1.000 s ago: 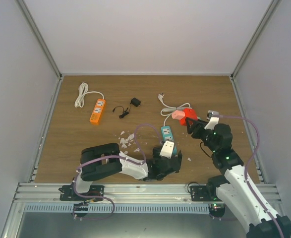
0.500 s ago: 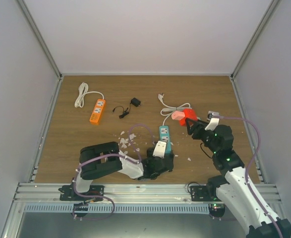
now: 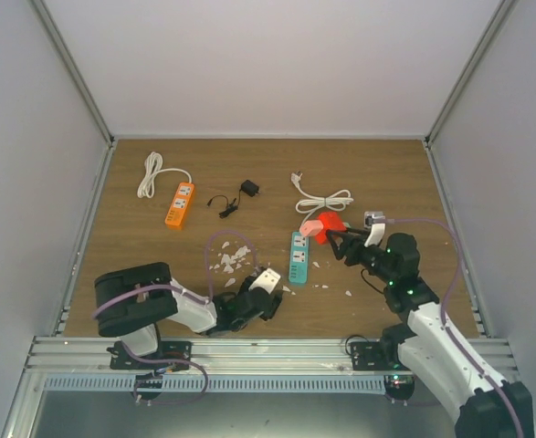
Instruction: Insert the plug
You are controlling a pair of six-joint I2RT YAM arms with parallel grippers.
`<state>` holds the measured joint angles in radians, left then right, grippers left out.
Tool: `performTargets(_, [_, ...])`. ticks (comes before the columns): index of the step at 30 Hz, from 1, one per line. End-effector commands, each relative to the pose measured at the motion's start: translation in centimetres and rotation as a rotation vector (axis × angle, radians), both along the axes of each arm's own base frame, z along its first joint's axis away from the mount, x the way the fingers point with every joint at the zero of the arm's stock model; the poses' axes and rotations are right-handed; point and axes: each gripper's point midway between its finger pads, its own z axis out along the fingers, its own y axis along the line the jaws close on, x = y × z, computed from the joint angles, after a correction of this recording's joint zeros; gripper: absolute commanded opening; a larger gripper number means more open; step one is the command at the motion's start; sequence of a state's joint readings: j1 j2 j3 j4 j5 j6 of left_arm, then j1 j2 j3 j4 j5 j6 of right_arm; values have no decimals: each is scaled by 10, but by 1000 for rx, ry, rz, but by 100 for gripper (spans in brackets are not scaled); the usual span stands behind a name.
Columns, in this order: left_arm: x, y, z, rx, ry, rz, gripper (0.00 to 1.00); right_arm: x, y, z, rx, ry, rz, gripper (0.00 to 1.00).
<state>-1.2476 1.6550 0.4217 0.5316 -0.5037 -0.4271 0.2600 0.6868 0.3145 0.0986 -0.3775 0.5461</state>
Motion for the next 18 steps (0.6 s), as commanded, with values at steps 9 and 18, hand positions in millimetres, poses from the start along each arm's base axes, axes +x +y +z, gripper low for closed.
performTargets(9, [18,17,39,-189,2,-120,90,1,24,3,-65,-150,75,0])
performTargets(18, [-8,-47,47,-203,-63,-123,99,7,15,0,-93,-138,13,0])
